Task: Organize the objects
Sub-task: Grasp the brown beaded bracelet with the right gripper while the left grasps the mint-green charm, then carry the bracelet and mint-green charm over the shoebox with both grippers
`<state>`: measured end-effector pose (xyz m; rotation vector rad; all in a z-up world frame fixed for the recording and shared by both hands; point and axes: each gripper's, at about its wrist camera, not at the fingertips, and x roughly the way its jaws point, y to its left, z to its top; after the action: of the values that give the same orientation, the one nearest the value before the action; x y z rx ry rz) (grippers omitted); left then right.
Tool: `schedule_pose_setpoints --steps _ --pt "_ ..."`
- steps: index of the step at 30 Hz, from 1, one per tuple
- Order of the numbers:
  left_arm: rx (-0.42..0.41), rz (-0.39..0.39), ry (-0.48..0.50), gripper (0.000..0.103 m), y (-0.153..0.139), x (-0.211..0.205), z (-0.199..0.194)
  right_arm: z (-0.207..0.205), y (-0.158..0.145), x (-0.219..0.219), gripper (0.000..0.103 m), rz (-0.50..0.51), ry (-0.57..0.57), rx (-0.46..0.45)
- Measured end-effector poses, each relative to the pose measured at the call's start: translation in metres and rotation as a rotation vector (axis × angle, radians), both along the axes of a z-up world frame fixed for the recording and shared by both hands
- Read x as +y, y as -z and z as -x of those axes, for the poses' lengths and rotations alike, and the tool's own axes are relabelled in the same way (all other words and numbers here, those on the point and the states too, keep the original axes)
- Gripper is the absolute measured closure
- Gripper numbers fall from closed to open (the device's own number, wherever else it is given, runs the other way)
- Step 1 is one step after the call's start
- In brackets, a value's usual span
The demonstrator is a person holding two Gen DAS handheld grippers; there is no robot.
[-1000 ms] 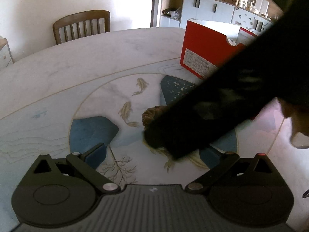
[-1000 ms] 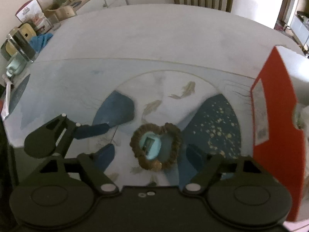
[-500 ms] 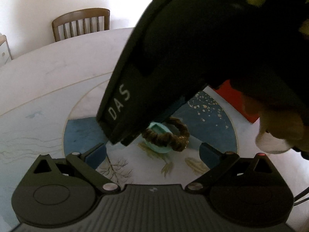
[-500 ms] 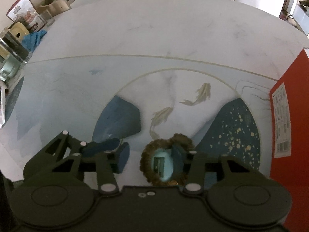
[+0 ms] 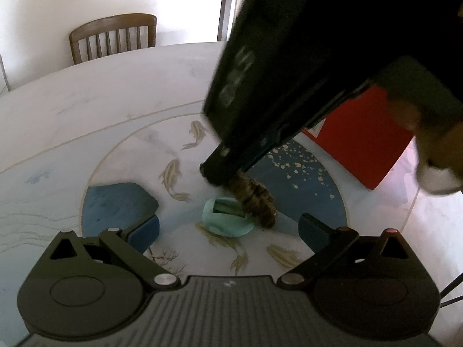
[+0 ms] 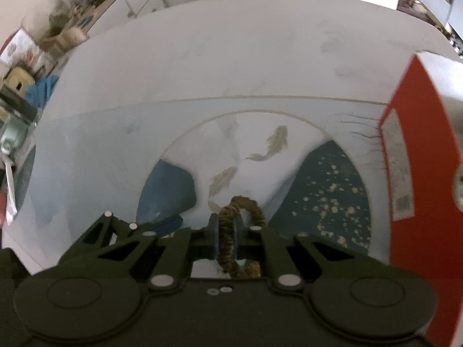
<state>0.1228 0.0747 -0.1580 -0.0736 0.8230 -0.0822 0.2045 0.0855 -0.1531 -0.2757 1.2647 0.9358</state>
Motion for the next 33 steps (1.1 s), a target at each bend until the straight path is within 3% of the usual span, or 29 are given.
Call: schedule_pose_setpoints --steps 9,17,19,25,33 --pt "-0.018 -0.023 0.019 0.004 0.003 -0.012 -0.01 -0.019 -0.02 -0.036 0.096 -0.027 0.091 0.009" --pt "-0.031 -0.067 0.017 0.043 -0.004 -0.02 -0.014 -0.018 -0.025 -0.054 0.096 -0.048 0.117 0.025" --pt "-0.027 -0.063 0.017 0.065 -0.007 -0.02 -0.013 -0.017 -0.027 -0.058 0.096 -0.059 0.122 0.024" --pt "0.025 -0.055 0.01 0.065 -0.015 -0.026 -0.012 -0.017 -0.039 -0.075 0.096 -0.103 0.146 0.029" --pt "0.062 -0.008 0.024 0.065 -0.059 -0.038 -0.011 -0.018 -0.073 -0.105 0.096 -0.163 0.155 0.014"
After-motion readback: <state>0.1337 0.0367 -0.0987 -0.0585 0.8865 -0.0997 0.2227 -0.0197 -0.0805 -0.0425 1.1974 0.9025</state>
